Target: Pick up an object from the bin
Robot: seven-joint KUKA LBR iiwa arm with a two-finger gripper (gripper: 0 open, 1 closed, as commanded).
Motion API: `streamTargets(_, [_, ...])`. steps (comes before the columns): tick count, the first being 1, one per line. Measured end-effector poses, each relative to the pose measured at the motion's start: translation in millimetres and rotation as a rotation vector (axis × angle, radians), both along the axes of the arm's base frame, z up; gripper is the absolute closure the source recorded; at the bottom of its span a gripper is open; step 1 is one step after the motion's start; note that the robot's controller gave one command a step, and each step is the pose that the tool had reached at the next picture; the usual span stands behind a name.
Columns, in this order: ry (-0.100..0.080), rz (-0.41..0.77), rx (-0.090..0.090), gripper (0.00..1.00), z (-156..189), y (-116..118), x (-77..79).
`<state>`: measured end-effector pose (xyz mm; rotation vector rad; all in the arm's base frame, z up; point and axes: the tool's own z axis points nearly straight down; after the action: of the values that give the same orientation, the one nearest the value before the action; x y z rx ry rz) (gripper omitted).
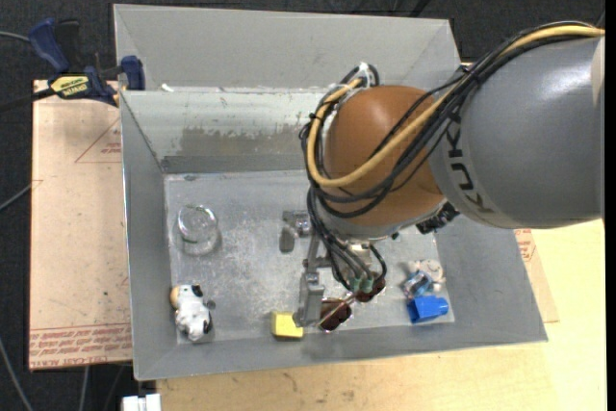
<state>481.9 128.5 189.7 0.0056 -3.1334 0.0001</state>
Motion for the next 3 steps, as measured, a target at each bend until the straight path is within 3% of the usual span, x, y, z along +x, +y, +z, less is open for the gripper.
streamTargets(1, [-0.008, -0.004, 0.001, 0.0, 3.9, -0.8, 1.9])
streamTargets(2, [-0.01, 0.111, 0.001, 0.0, -51.1, -69.2, 5.9])
streamTargets(3, [-0.01, -0.023, 0.002, 0.0, -57.9, -0.6, 13.1])
